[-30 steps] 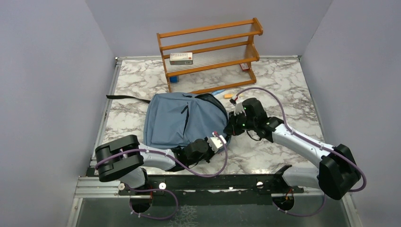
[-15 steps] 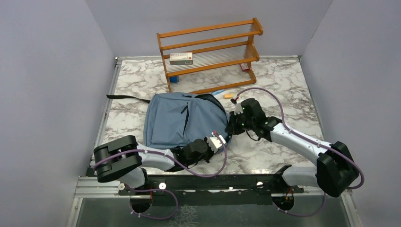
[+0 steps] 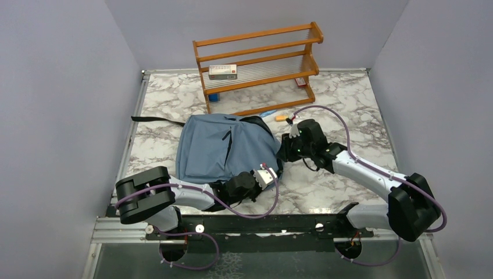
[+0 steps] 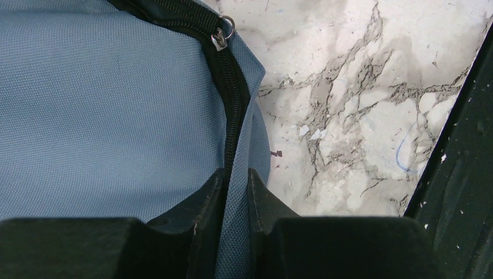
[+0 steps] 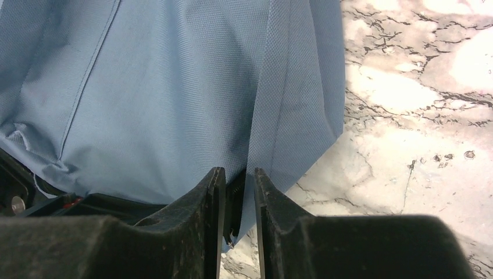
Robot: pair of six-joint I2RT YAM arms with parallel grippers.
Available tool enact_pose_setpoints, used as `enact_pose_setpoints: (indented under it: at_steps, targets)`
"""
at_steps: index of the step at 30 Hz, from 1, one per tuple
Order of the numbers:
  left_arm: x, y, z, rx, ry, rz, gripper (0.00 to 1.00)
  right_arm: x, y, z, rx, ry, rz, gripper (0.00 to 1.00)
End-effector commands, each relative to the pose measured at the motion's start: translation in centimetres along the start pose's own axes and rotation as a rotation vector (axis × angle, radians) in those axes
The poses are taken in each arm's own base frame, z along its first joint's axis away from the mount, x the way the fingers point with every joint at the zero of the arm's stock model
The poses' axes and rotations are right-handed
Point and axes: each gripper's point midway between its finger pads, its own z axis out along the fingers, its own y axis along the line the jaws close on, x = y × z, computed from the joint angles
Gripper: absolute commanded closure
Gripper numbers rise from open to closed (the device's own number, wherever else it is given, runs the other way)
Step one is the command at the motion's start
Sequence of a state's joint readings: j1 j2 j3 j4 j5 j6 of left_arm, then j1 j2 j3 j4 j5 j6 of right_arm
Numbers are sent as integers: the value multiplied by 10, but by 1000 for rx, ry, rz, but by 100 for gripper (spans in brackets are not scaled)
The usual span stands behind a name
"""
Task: Pack the student bag
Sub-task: Zip the student bag at the center of the board.
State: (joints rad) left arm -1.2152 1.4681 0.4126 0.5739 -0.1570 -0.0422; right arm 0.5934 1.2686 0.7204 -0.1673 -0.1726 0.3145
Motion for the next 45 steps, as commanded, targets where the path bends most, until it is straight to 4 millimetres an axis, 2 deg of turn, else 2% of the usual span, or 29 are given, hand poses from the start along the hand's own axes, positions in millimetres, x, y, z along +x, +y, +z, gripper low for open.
enact_pose_setpoints:
  at_steps: [1,15,27,41,45]
  targets:
    - [36,-12,-7,58,119,9,80,-4,1,3,-18,-15,-5,70]
    - [37,-13,-6,64,124,12,80,13,8,9,-81,69,-29,69]
    - [40,-16,-3,75,135,11,80,22,9,-4,-79,91,-25,73]
    - [41,-16,-4,78,138,11,80,37,7,1,-88,116,-1,75]
    - [41,-16,-3,79,141,12,80,38,7,2,-92,118,0,81]
